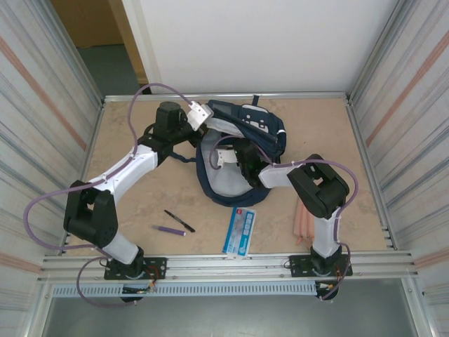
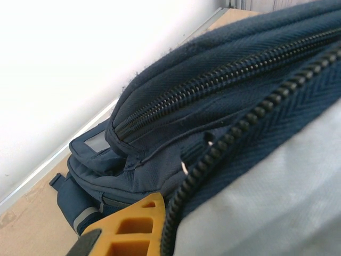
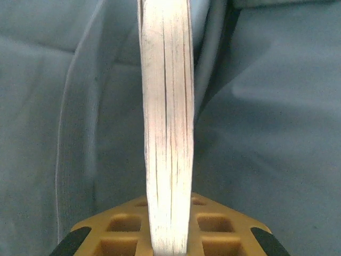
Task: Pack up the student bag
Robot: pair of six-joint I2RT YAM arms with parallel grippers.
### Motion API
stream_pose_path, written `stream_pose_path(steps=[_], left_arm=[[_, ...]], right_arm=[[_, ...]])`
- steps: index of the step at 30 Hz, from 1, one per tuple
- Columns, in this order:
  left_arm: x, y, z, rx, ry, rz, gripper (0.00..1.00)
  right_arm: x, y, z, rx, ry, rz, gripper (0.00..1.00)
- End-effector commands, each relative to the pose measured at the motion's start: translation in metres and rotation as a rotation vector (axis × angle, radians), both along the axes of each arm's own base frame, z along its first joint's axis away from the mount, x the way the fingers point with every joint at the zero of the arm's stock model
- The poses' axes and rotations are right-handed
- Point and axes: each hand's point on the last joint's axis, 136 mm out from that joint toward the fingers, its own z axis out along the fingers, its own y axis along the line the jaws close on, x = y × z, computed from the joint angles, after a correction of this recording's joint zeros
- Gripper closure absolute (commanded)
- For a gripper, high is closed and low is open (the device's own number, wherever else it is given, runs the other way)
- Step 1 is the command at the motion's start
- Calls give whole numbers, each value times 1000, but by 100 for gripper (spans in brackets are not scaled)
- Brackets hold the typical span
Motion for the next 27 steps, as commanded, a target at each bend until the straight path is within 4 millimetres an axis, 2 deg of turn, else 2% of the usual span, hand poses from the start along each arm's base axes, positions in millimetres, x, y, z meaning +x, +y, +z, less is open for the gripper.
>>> stream_pose_path(steps=[1,5,8,10,15,18,22,25,27], left_arm=[[-7,-4,62,-106,-134,-45,100],[-3,0,58,-102,-116,-42,100],[-1,6,52,-99,-125,-12,100],[4,9,49,-110,-120,2,100],[5,8,40,-93,-93,4,100],[10,8,36,-88,-85,16,100],[10,8,31,-95,-67,21,100],[16,10,24,-99,-66,51,100],[19,12,21,-93,-41,67,100]], right_arm=[[20,-12,-5,15,10,-43,96],[33,-31,-9,37,23,-80,91],[36,-32,-16,28,63,-78,86],[32,-29,-15,36,67,-62,79],[14,-16,-10,59,76,7,71],[-4,-7,-2,89,101,57,68],[-31,-4,11,139,168,113,64],[-48,-6,13,150,256,114,63],[-51,-5,18,169,287,108,63]])
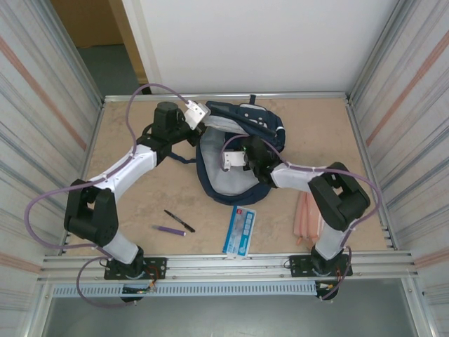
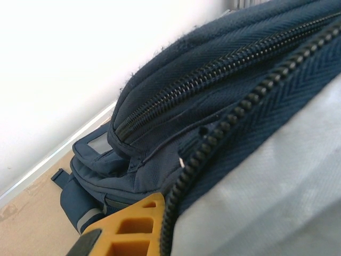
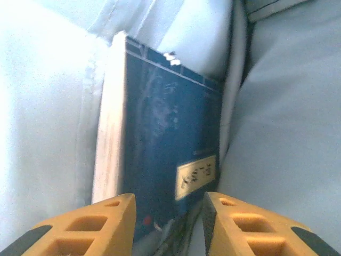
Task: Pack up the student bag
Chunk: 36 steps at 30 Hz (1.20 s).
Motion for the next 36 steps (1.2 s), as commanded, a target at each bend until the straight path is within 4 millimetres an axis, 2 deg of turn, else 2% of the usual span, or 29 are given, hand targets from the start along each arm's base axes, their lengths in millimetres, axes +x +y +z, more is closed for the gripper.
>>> stream_pose_path(steps=[1,4,6,8,9,10,14,16,20,23,26,27,30,31,33,34,36], left_arm=[[10,2,23,-67,-43,31,100],[12,5,16,-80,-35,63,100],[14,5,10,-72,-18,66,100],[13,5,5,-55,7,68,100],[13,6,2,-48,12,81,98],[14,7,-4,-43,11,90,97],[20,4,-22,-47,45,104,92],[18,-2,-31,-40,75,84,82],[15,-7,-40,-28,82,71,68],[9,-8,-36,-20,107,54,59],[-6,-3,-34,-24,147,60,55],[-11,2,-33,-27,172,94,54],[-32,17,-35,33,205,186,51],[-42,18,-34,60,189,196,50],[-54,22,-39,88,145,227,44],[-58,22,-40,93,120,234,44],[-65,29,-46,87,86,271,43]], right_arm=[[-13,2,5,50,101,1,63],[-26,4,2,39,144,18,63],[-48,12,7,91,207,58,63],[-81,28,15,174,299,158,63],[-102,38,20,200,350,233,31],[-113,48,28,228,351,266,6],[-145,71,62,315,323,345,7],[-161,79,83,393,317,399,7],[-187,72,130,589,361,421,7],[-180,50,158,833,372,322,6],[-147,12,169,1115,447,28,1],[-138,-1,166,1194,512,-90,1],[-126,-24,150,1345,731,-329,1],[-114,-38,143,1416,729,-474,1],[-102,-69,120,1482,728,-783,1],[-102,-75,111,1485,759,-857,1],[-102,-75,96,1474,884,-899,1]])
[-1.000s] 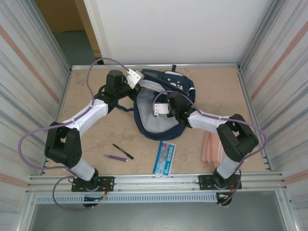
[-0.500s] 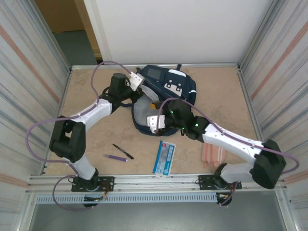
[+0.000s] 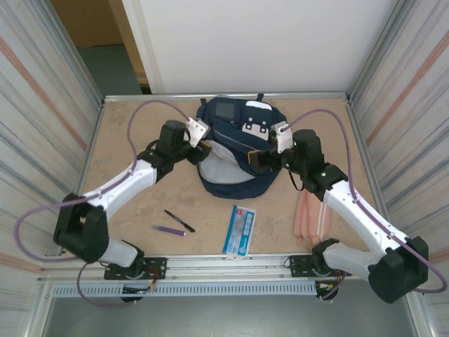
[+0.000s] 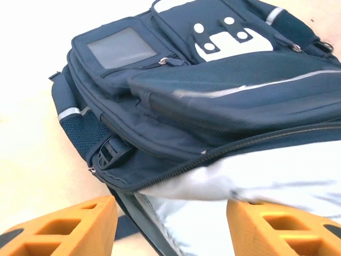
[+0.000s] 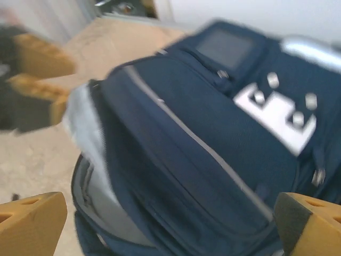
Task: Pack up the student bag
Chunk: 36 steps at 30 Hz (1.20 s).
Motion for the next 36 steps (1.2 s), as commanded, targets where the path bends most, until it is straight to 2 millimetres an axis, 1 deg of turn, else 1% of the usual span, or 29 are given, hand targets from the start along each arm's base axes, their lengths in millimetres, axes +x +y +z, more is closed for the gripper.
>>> stream_pose_path(steps=[1,3,4,5,7,8,9,11,14,16,18,20,22,25,27,29,31,33,34,36], left_arm=[[-6,21,-3,20,-70,114,43],[-14,34,-4,10,-95,161,42],[-16,37,-2,-6,-127,170,42],[-18,42,0,-12,-170,181,40],[-19,49,8,-24,-230,195,28],[-17,52,10,-28,-214,209,24],[-14,56,7,-35,-161,232,17],[-2,62,2,-85,-26,271,16],[24,69,-16,-197,201,356,19],[35,70,-31,-248,343,395,21],[44,72,-49,-271,442,424,23],[53,70,-66,-287,509,433,24],[64,70,-80,-302,557,436,24],[79,68,-99,-321,617,435,24],[86,63,-109,-351,656,417,25],[93,54,-113,-383,661,373,25],[100,47,-123,-408,667,339,25],[104,49,-133,-421,705,344,28],[107,48,-138,-438,723,348,35],[110,44,-140,-496,753,335,61]], right_arm=[[-6,-12,-32,145,336,-149,4],[-1,-18,-47,134,404,-216,12],[0,-23,-55,121,440,-265,13],[1,-28,-63,109,482,-311,14],[1,-34,-78,94,551,-370,13],[1,-38,-88,85,590,-418,13],[1,-40,-95,83,625,-456,15],[2,-37,-106,99,687,-482,18],[4,-30,-120,125,746,-500,22],[6,-30,-130,118,754,-535,24],[9,-33,-138,104,758,-572,25],[10,-34,-147,83,762,-604,30],[13,-30,-151,74,746,-597,35],[19,-24,-159,62,737,-596,38],[22,-18,-163,68,750,-587,38],[25,-12,-167,68,733,-574,40],[29,-8,-172,86,699,-566,48],[34,-7,-176,105,685,-567,54],[36,-7,-177,103,682,-568,55],[42,-9,-182,83,673,-571,63]])
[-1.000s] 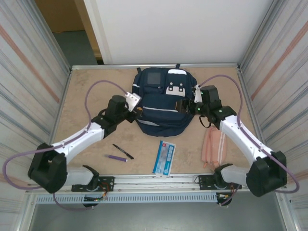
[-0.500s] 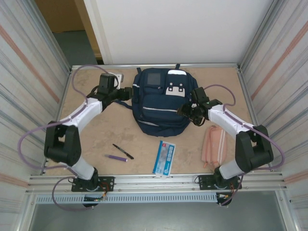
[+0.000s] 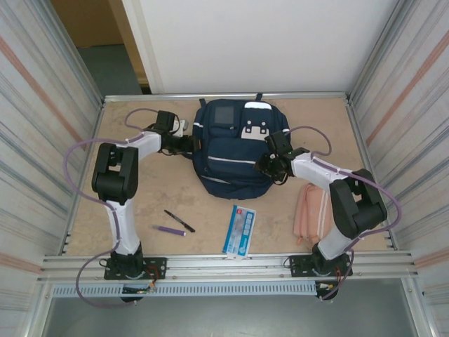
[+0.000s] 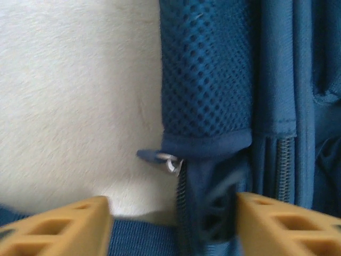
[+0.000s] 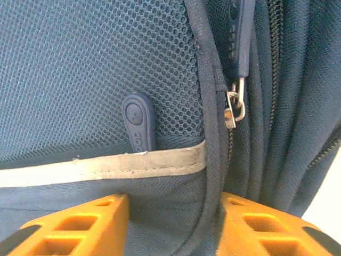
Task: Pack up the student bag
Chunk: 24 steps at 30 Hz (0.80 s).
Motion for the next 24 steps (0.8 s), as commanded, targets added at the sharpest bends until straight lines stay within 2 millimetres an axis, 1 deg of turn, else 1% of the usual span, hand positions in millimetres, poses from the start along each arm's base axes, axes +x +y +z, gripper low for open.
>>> stream_pose_path(steps=[1,2,3,4,7,11,12,14,16,17,18,20,21,22,23,24], left_arm=[[9,-12,11,-151,11,-7,70],[7,-16,14,-182,13,-13,75],[2,-19,18,-204,12,-12,76],[-5,-19,19,-218,16,-2,79],[-27,-18,25,-256,15,19,85],[-63,-16,28,-269,44,34,86],[-73,-18,27,-265,49,36,87],[-91,-28,24,-245,54,30,87],[-105,-46,22,-228,54,14,82],[-114,-62,23,-233,49,-14,79],[-121,-75,26,-243,50,-39,75],[-131,-93,34,-250,49,-67,68],[-134,-96,38,-238,41,-62,65],[-136,-90,40,-210,27,-22,62],[-138,-81,45,-176,-8,35,57],[-140,-75,55,-156,-62,67,51]], right_arm=[[19,-1,-8,-24,-49,-18,68],[22,-2,-9,-29,-55,-21,73],[28,-4,-11,-34,-62,-28,77],[34,-6,-13,-35,-61,-28,80],[53,-5,-13,-30,-84,17,81],[85,-8,-10,-30,-143,38,83],[95,-7,-8,-21,-156,41,86],[114,-7,-5,-4,-179,47,87],[131,-6,-1,2,-216,49,82],[141,-8,1,0,-233,47,77],[149,-9,4,4,-245,43,74],[160,-13,10,25,-251,36,68],[164,-17,16,33,-258,28,66],[164,-21,21,36,-267,24,65],[163,-28,26,30,-275,15,62],[160,-36,31,23,-281,4,59]])
